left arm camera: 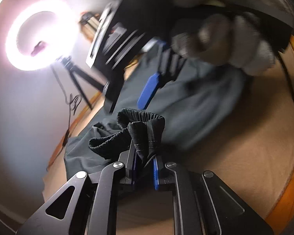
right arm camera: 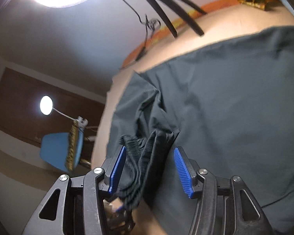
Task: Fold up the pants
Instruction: 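Lift the waistband up off the bed with the left gripper, then grasp the gathered elastic cuffs with the right gripper while the left gripper holds the waistband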
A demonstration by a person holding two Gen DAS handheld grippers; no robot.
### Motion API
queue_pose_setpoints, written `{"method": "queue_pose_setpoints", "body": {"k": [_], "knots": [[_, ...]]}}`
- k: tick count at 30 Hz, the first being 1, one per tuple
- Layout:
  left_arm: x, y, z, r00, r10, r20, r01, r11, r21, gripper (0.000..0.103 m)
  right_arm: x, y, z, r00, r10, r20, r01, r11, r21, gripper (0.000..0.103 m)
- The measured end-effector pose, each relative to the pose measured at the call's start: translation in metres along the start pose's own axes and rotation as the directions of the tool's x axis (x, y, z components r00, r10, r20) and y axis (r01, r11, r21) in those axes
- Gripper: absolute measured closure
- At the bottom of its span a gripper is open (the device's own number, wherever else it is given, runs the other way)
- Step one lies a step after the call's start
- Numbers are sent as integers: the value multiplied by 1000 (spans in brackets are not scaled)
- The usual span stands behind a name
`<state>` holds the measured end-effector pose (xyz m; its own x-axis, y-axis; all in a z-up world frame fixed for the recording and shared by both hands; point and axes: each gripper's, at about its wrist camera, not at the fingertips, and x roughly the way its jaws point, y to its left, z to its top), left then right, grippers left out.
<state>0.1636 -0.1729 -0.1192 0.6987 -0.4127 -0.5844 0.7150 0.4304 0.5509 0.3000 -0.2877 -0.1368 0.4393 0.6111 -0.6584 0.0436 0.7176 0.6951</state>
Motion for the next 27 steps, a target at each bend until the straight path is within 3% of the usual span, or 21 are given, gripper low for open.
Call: {"method": "queue_pose_setpoints", "body": {"k": [5, 8, 14, 21, 26, 27], "knots": [[-2, -11, 1, 1000, -7, 9, 6, 999, 47, 92, 7, 5, -4, 1000, 14, -28, -14, 1000, -2, 48], [-3, -24, 3, 1000, 14, 18, -17, 992, 125, 92, 8, 16, -7, 999, -3, -40, 0, 999, -51, 42], [-7, -40, 5, 999, 39, 27, -44, 978, 206, 92, 26, 38, -13, 992, -114, -60, 102, 980, -171, 39], [-27, -69, -4, 998, 57, 34, -64, 964, 259, 92, 43, 51, -19, 961, -275, -37, 254, 926, -278, 39], [-24, -67, -5, 998, 57, 32, -63, 963, 264, 92, 39, 40, -19, 952, -301, -49, 279, 924, -261, 50], [-24, -68, -5, 998, 55, 31, -61, 963, 264, 92, 36, 37, -20, 953, -299, -47, 278, 926, -256, 57]]}}
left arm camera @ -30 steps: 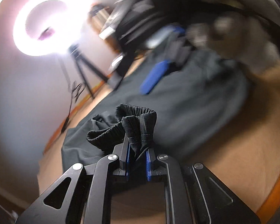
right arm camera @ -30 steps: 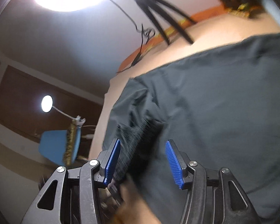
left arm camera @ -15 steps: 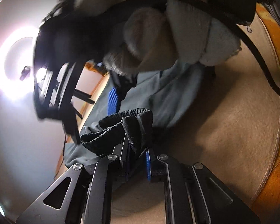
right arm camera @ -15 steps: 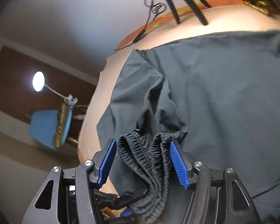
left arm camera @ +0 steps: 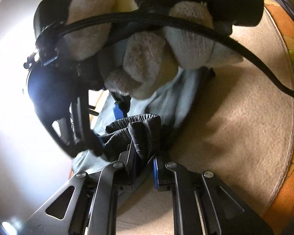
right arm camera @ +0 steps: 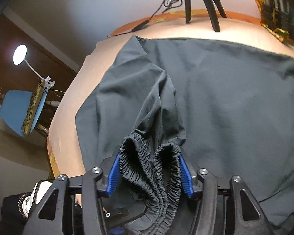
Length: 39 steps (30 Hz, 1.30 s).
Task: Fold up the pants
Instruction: 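Grasp the gathered elastic cuffs with the right gripper while the left gripper holds the waistband, then carry the cuffs over the trousers toward the pillow with the right gripper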
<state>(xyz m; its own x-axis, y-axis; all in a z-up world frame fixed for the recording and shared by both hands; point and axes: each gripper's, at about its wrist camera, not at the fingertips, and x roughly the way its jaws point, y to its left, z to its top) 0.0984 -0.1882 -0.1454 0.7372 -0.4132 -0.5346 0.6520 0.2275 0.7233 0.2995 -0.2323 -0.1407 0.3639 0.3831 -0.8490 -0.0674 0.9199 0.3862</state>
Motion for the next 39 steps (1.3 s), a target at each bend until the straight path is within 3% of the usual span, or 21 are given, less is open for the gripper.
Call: {"method": "queue_pose_setpoints", "body": {"k": [5, 9, 14, 17, 19, 23, 24, 27, 28, 33, 36, 39], "knots": [[-3, 0, 0, 1000, -20, 7, 20, 999, -35, 92, -19, -19, -6, 998, 55, 42, -58, 996, 63, 71], [-6, 7, 3, 999, -41, 10, 42, 995, -90, 92, -32, -51, -13, 971, 216, 100, -232, 954, 189, 74], [-5, 15, 1, 998, -67, 3, 67, 988, -141, 92, -33, -75, -22, 965, 231, 127, -258, 928, 269, 74], [-9, 17, 1, 998, -63, -4, 62, 989, -135, 92, -36, -75, -26, 959, 247, 138, -276, 924, 264, 61], [-8, 17, 1, 998, -63, -4, 61, 989, -137, 92, -38, -72, -28, 958, 251, 141, -280, 927, 250, 38], [-8, 18, 2, 998, -57, -2, 56, 989, -138, 92, -37, -63, -30, 968, 220, 122, -243, 946, 216, 33], [-8, 18, 2, 998, -57, -1, 56, 989, -140, 92, -32, -59, -31, 976, 194, 101, -211, 956, 204, 35], [-12, 17, 2, 998, -56, -3, 55, 988, -145, 92, -22, -59, -34, 979, 192, 70, -203, 955, 216, 72], [-14, 18, 3, 998, -55, -1, 54, 987, -152, 92, -23, -60, -34, 979, 189, 76, -201, 955, 219, 78], [-21, 37, 18, 998, -61, 33, 66, 972, -227, 94, -60, -55, -24, 973, 145, 181, -173, 974, 144, 86], [-21, 40, 37, 996, -57, 64, 70, 972, -226, 95, -92, -60, -19, 955, 123, 270, -160, 980, 121, 87], [-22, 45, 55, 991, -94, 100, 118, 953, -278, 94, -111, -69, -16, 946, 81, 313, -121, 987, 110, 87]]}}
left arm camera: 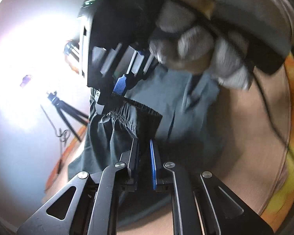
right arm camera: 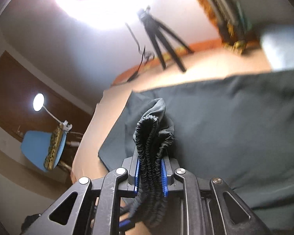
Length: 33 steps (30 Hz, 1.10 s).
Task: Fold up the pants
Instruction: 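Carry the cuffs over the trousers toward the pillow with the right gripper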
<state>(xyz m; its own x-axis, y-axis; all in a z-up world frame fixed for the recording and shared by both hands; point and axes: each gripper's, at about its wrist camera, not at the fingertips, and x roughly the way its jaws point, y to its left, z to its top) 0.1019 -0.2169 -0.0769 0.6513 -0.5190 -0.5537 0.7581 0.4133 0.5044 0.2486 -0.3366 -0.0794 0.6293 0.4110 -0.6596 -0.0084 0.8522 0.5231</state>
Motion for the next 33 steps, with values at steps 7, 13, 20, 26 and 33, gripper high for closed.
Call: {"method": "queue_pose_setpoints", "body": {"k": [7, 13, 20, 26, 33], "knots": [[-18, 24, 3, 996, -86, -2, 85, 985, -151, 92, -29, -53, 15, 998, -55, 33, 54, 997, 50, 87], [-8, 88, -36, 991, 7, -132, -54, 935, -351, 92, -50, -104, 19, 994, -97, 48, 89, 986, 139, 87], [30, 105, -66, 967, -29, -252, -87, 896, -435, 92, -76, -141, 22, 995, -83, 59, 68, 974, 218, 87], [43, 111, -60, 969, -50, -244, -67, 891, -448, 87, -102, -163, 25, 994, -83, 69, 63, 963, 261, 87], [43, 112, -59, 969, -58, -239, -67, 874, -482, 87, -136, -198, 24, 990, -113, 87, 79, 943, 323, 87]]}}
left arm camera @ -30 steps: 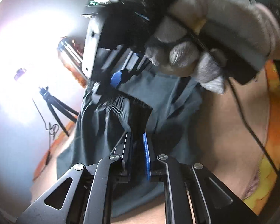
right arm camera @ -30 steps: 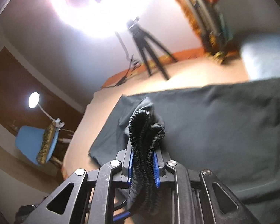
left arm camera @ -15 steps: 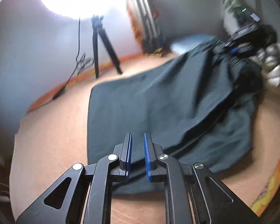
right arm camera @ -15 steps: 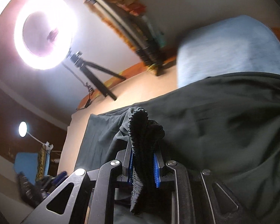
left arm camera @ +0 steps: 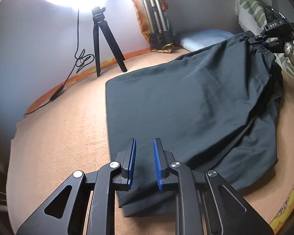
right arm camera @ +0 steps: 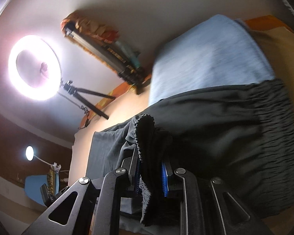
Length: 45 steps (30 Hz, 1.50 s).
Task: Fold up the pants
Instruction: 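Carry the cuffs over the trousers toward the pillow with the right gripper, then open both grippers and release the trousers onto the bed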
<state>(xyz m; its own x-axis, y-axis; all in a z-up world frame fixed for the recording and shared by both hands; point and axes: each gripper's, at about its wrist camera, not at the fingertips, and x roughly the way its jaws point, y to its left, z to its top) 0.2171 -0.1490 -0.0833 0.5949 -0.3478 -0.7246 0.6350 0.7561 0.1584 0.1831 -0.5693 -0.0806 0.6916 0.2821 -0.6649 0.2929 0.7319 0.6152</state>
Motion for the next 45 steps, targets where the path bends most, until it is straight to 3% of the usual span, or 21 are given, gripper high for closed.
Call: {"method": "queue_pose_setpoints", "body": {"k": [6, 11, 16, 20, 27, 29, 30, 33, 37, 40, 42, 45], "knots": [[3, -3, -1, 1000, -4, -8, 4, 1000, -4, 86, -24, -29, 7, 999, -39, 33, 38, 999, 32, 87], [15, -12, -2, 999, -12, -38, 13, 1000, 20, 86, -18, -48, 5, 997, -78, 13, 77, 996, 41, 82], [20, -22, -3, 999, -8, -50, 10, 999, 49, 86, -28, -50, 0, 999, -50, 11, 50, 999, 11, 57], [21, -23, -3, 999, -2, -48, 5, 999, 52, 86, -41, -53, -12, 999, -53, -2, 53, 998, -34, 46], [23, -22, -1, 999, 3, -49, -1, 999, 41, 86, -34, -60, -41, 989, -133, -59, 126, 985, -118, 47], [24, -22, 1, 999, 4, -50, -2, 999, 37, 86, -31, -55, -42, 988, -143, -63, 133, 981, -144, 55], [25, -24, 2, 999, 7, -50, -5, 999, 40, 86, -27, -53, -43, 987, -140, -73, 128, 981, -147, 65], [25, -27, 4, 999, 10, -47, -8, 999, 53, 86, -21, -50, -46, 979, -195, -66, 181, 967, -179, 80], [17, -24, 8, 1000, 11, -25, -9, 999, 46, 86, -35, -49, -42, 982, -187, -38, 179, 970, -165, 90], [7, -11, 10, 1000, -5, -5, 5, 1000, -9, 85, -48, -48, -39, 970, -244, 15, 243, 954, -176, 91], [1, -3, 10, 1000, -3, 5, 4, 999, -39, 74, -45, -44, -40, 959, -281, 29, 281, 935, -216, 90], [-7, 12, 9, 1000, -1, 16, 3, 995, -103, 71, -35, -40, -44, 951, -309, -10, 297, 922, -250, 77]]}}
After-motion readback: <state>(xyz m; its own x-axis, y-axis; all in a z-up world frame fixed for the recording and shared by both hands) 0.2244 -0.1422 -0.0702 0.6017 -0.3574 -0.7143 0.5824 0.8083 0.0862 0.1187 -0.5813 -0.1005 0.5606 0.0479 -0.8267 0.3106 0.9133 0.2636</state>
